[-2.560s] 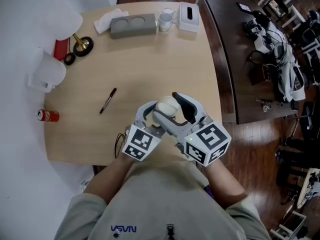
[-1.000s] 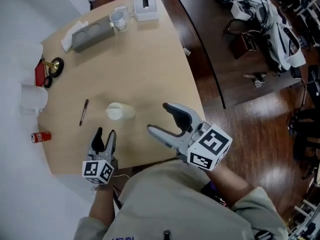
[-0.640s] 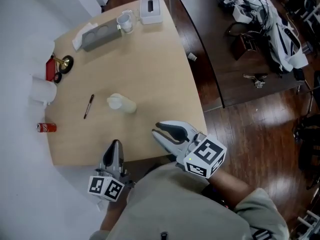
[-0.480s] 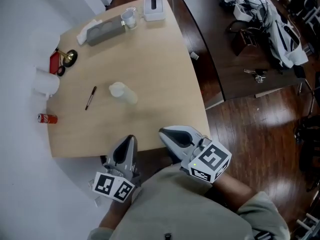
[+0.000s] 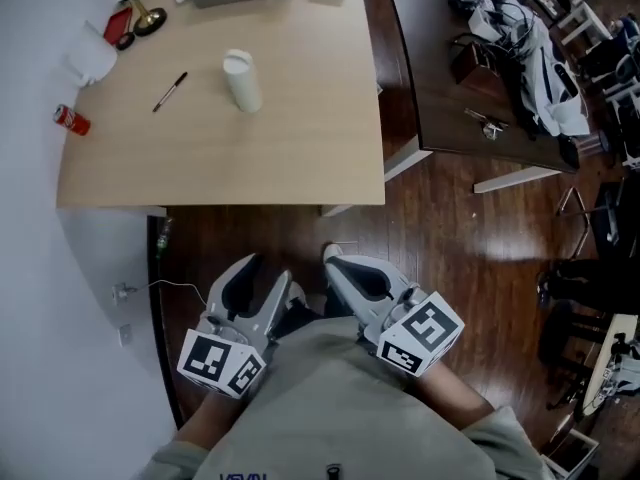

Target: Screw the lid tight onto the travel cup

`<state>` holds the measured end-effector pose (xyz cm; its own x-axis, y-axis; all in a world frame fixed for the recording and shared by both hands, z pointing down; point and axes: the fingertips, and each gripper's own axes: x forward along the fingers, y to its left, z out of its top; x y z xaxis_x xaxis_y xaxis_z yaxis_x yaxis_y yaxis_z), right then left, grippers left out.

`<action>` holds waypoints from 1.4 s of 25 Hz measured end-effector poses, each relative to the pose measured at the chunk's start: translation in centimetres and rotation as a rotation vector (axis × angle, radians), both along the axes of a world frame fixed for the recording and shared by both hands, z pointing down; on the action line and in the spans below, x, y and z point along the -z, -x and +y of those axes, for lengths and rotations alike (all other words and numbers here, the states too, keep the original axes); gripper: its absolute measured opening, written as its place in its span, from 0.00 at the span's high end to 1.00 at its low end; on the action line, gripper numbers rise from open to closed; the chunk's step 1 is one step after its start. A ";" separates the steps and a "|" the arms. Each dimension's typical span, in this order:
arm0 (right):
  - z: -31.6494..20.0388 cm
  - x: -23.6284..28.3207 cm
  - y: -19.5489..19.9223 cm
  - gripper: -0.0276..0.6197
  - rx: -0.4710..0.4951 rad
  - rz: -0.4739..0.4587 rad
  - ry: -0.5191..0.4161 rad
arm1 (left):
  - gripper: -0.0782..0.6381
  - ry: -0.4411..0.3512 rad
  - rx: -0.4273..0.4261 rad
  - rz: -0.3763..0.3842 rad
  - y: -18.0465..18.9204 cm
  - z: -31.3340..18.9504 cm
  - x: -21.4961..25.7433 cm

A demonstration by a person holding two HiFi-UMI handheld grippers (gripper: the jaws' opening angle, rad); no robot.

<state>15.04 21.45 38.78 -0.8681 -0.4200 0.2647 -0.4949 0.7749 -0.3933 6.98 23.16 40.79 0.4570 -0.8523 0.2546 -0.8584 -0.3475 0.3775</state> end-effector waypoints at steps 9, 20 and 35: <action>3.6 1.8 -6.6 0.95 0.146 -0.045 -0.064 | 0.61 -0.076 0.137 -0.114 -6.0 4.5 2.7; 8.2 0.5 -17.3 0.95 0.299 -0.074 -0.047 | 0.74 0.014 0.357 -0.071 -16.4 9.9 1.1; 10.1 -0.8 -19.8 0.96 0.352 -0.024 -0.049 | 0.77 0.034 0.386 -0.065 -20.7 11.2 -0.3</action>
<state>34.85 31.55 39.55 -0.9675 -0.1057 0.2297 -0.1854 0.9144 -0.3600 27.70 34.31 41.09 0.0864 -0.9490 0.3033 -0.9461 0.0172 0.3233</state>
